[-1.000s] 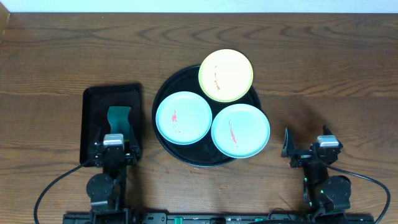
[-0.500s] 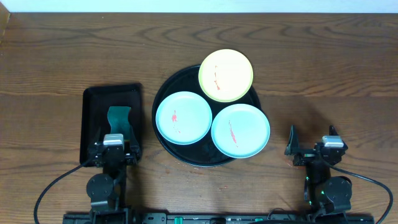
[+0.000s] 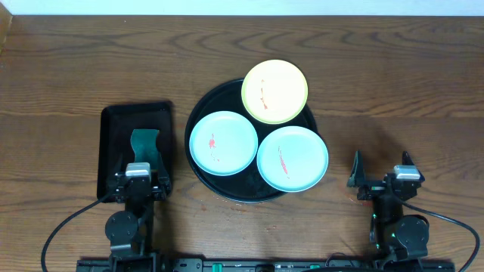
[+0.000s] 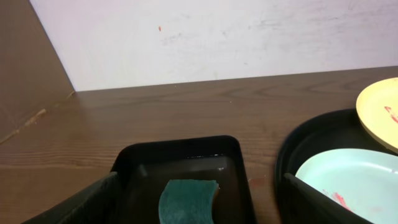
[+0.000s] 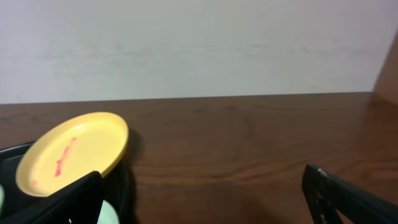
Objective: Clean dirty plates on tray and stack at the side
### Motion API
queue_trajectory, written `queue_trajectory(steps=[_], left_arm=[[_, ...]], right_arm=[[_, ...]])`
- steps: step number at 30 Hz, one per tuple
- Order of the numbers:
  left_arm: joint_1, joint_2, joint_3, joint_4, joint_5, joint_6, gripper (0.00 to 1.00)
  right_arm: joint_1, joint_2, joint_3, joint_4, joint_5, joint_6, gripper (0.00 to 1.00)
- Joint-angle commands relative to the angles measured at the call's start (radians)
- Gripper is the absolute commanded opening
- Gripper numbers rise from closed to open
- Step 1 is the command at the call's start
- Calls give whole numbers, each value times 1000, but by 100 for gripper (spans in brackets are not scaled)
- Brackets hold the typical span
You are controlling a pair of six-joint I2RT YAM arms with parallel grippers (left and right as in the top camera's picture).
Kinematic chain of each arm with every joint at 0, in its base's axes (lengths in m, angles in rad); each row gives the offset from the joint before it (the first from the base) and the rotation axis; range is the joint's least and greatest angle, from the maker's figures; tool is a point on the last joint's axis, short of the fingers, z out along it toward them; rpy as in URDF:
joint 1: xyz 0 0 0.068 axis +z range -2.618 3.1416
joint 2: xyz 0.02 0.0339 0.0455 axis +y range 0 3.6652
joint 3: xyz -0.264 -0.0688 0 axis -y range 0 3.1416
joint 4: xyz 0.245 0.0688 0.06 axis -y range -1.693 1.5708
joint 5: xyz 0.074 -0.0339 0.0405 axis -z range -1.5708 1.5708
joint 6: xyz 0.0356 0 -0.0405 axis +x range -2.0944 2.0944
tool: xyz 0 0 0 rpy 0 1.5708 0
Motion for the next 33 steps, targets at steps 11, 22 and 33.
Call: queue_trajectory(steps=[11, 22, 33], left_arm=[[-3, 35, 71, -6, 0, -130, 80], [-3, 342, 417, -183, 0, -159, 80], [-3, 645, 810, -478, 8, -158, 80]], right_arm=[[-8, -9, 8, 58, -80, -12, 99], [-8, 54, 133, 60, -125, -50, 99], [-8, 417, 382, 62, -249, -49, 99]])
